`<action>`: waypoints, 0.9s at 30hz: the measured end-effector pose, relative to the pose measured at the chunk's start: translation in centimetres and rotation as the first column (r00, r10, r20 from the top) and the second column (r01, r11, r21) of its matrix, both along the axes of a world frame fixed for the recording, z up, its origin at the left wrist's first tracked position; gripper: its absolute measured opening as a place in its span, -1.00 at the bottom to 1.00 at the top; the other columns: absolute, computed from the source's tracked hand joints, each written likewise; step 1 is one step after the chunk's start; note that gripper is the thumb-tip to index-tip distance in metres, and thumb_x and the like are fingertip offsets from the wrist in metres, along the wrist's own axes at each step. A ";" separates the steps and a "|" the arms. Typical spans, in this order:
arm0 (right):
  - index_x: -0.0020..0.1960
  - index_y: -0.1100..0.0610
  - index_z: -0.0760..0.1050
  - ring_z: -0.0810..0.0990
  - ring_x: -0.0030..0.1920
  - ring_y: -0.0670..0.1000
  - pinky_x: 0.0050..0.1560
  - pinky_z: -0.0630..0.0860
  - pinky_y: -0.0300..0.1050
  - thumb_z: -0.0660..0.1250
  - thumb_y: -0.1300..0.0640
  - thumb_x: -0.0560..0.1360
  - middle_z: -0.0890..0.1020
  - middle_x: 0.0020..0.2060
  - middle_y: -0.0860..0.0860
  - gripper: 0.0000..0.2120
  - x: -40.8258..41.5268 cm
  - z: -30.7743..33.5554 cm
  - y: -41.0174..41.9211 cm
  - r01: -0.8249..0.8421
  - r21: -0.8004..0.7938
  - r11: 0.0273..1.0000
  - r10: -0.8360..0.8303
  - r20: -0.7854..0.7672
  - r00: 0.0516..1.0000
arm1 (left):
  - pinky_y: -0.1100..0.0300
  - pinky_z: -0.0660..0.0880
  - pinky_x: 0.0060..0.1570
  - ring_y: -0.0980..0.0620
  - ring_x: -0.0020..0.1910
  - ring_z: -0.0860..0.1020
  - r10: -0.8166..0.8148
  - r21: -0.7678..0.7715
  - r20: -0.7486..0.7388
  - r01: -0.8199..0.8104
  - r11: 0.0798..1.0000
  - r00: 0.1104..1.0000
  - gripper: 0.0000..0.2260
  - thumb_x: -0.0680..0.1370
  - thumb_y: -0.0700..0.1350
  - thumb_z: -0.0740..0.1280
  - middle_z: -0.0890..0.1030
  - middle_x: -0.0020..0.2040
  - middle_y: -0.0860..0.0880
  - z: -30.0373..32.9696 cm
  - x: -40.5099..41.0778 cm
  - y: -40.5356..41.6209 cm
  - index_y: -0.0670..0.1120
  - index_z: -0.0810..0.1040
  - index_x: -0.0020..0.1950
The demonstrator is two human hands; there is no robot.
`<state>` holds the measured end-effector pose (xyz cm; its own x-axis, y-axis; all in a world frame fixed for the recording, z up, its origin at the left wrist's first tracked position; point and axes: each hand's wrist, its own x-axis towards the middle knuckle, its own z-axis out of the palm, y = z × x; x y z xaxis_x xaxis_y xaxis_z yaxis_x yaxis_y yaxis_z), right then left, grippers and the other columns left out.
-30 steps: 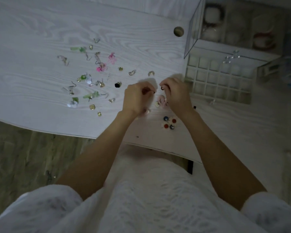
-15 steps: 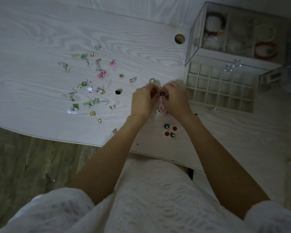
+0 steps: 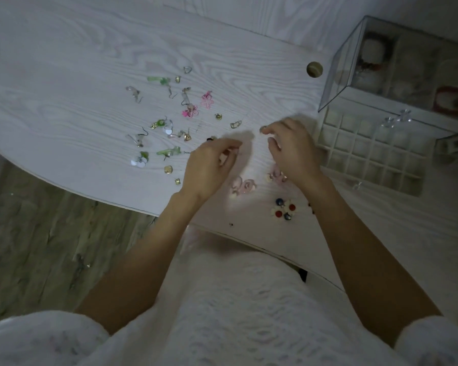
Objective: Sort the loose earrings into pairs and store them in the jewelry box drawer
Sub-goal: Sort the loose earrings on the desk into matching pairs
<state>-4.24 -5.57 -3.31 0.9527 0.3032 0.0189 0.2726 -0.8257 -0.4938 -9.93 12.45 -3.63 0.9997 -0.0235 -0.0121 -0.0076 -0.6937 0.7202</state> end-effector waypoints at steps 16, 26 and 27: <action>0.08 0.27 0.53 0.55 0.01 0.11 0.09 0.52 -0.10 0.27 0.39 0.47 0.50 0.11 0.17 -0.79 2.3 -1.6 5.3 0.058 -0.010 0.998 -0.059 -0.132 0.990 | 0.01 0.39 0.08 -0.20 0.12 0.45 -0.080 0.264 -0.006 0.078 0.961 0.997 -0.72 0.51 -0.17 0.31 0.55 0.15 -0.16 -0.7 6.0 2.5 -0.13 0.53 0.22; 0.04 0.13 0.58 0.47 0.05 0.11 0.04 0.35 -0.13 0.31 0.19 0.49 0.61 -0.01 0.08 -0.85 2.6 -1.4 4.6 0.060 -0.084 0.995 -0.066 -0.065 0.996 | 0.05 0.42 -0.11 -0.20 -0.08 0.54 -0.153 0.278 -0.115 0.179 0.944 0.982 -0.84 0.52 -0.24 0.24 0.57 -0.01 -0.20 -1.6 8.8 1.3 -0.16 0.59 0.03; 0.04 0.12 0.57 0.47 0.05 0.09 0.03 0.34 -0.15 0.31 0.17 0.49 0.61 -0.02 0.07 -0.85 2.6 -0.9 4.4 0.072 -0.048 0.996 -0.074 -0.059 0.995 | 0.06 0.42 -0.14 -0.19 -0.11 0.55 -0.156 0.262 -0.095 0.176 0.949 0.983 -0.86 0.51 -0.25 0.26 0.57 -0.05 -0.20 -1.5 8.7 1.5 -0.18 0.59 -0.01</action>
<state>-1.66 -1.20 -4.25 0.9713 0.2319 -0.0518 0.1814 -0.8645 -0.4687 -1.27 13.90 -5.12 0.9781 -0.1750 -0.1123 -0.0943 -0.8547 0.5105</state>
